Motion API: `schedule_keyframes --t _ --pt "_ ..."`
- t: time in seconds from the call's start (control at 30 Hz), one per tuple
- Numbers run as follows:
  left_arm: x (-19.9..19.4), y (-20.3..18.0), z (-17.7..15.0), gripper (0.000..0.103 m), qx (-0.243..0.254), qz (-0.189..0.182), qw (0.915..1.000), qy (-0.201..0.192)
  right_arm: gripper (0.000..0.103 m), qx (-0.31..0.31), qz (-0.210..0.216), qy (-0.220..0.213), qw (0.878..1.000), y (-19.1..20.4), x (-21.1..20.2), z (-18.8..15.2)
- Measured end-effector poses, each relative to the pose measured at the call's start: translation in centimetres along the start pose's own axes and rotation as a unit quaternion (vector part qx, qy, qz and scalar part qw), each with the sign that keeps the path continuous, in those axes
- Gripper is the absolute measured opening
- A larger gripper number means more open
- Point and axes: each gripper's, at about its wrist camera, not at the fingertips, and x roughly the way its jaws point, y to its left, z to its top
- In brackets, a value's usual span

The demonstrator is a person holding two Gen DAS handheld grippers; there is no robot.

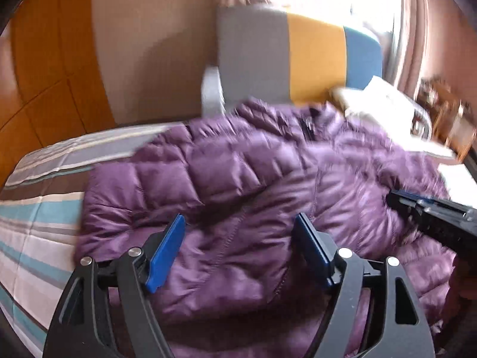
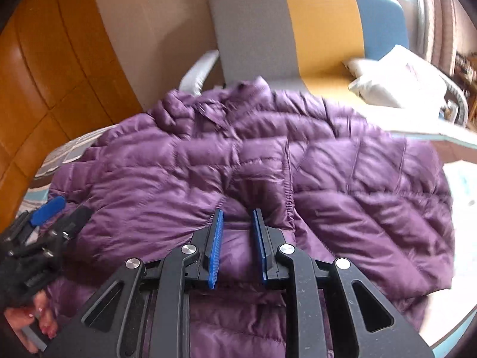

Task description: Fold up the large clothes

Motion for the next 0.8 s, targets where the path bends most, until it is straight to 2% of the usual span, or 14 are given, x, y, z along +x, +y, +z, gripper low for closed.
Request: schedule_keyframes --t 0.07,0.17,0.33,0.37,0.4,0.43,0.47,0.6,0.8 --pt "1.7 0.4 -0.4 0.078 -0.011 -0.008 0.9996 0.025 0.019 0.004 0.008 0.0 1.0 -0.4 0.9 -0.4" --pt "2.3 1.7 -0.8 0.079 -0.039 -0.038 0.9979 0.034 0.019 -0.009 -0.002 -0.01 1.0 -0.1 1.5 -0.9" --pt "1.8 1.7 -0.9 0.083 -0.034 -0.032 0.9984 0.033 0.019 -0.02 -0.014 -0.011 1.0 0.4 1.1 -0.7" --pt "1.2 1.7 -1.0 0.09 -0.035 -0.021 0.9988 0.028 0.022 -0.021 -0.015 -0.008 1.0 0.5 0.6 -0.7" --pt "0.5 1.8 -1.1 0.097 -0.038 -0.013 0.999 0.022 0.032 -0.022 -0.015 -0.008 1.0 0.7 0.2 -0.6" --pt "0.0 1.8 -1.3 0.099 -0.04 -0.01 0.999 0.017 0.04 -0.024 -0.012 -0.011 1.0 0.9 -0.5 -0.7" --pt "-0.9 2.0 -1.7 0.1 -0.046 -0.014 0.9988 0.013 0.054 -0.029 -0.013 -0.018 0.999 1.3 -1.5 -0.9" --pt "-3.6 2.6 -3.6 0.101 -0.064 -0.027 0.9976 0.012 0.055 -0.053 -0.015 -0.023 0.998 2.2 -4.8 -2.1" --pt "-7.0 3.3 -7.6 0.101 -0.077 -0.036 0.9962 0.021 0.055 -0.053 -0.016 -0.018 0.998 1.6 -8.5 -5.3"
